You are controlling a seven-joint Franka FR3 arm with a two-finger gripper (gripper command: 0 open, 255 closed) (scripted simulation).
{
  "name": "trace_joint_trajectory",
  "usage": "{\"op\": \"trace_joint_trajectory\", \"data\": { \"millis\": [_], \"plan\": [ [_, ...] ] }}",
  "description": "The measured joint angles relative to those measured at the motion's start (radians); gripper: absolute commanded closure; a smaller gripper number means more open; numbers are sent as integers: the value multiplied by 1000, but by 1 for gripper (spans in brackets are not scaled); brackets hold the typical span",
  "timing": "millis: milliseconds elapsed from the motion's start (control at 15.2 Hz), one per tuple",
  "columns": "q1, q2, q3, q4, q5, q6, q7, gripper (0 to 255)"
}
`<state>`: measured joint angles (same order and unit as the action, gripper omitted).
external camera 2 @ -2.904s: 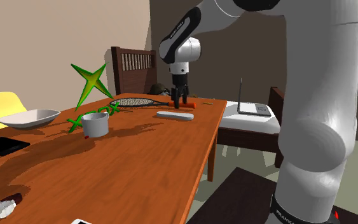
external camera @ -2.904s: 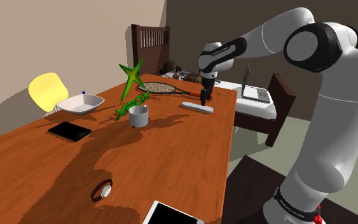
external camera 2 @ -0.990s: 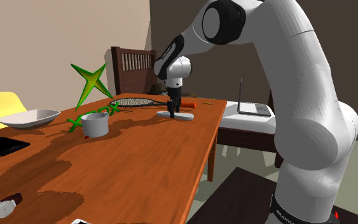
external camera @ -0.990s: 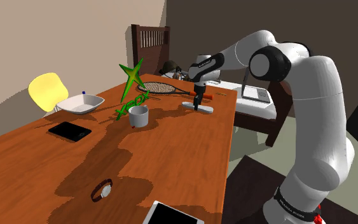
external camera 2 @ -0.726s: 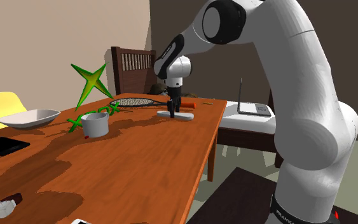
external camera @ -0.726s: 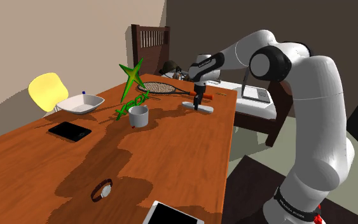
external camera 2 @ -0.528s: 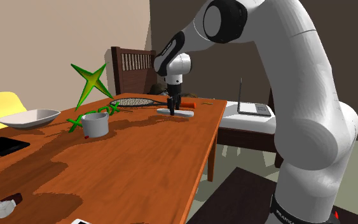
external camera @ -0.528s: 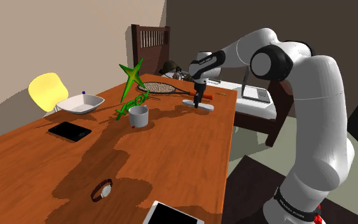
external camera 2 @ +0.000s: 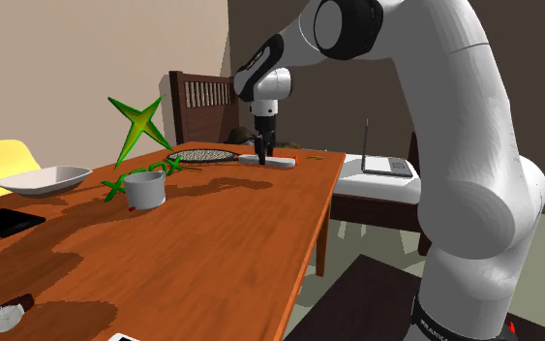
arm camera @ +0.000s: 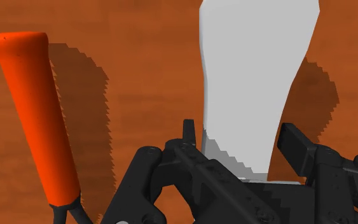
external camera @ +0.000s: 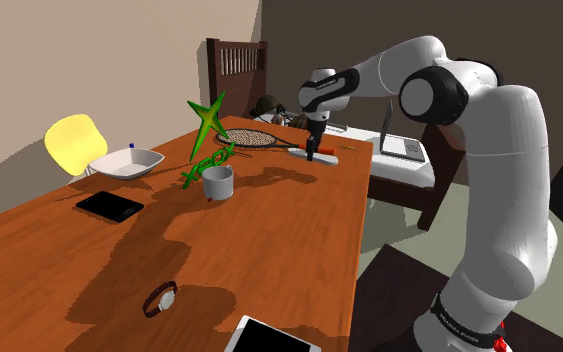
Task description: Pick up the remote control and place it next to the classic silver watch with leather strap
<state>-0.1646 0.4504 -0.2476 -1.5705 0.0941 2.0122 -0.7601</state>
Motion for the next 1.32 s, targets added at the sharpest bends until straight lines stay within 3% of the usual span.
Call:
{"op": "trace_joint_trajectory", "data": {
  "millis": [594,1320],
  "plan": [
    [9,-40,-3,49,-12,-88,14,255],
    [172,-218,55,-193,-70,-21,237,255]
  ]
}}
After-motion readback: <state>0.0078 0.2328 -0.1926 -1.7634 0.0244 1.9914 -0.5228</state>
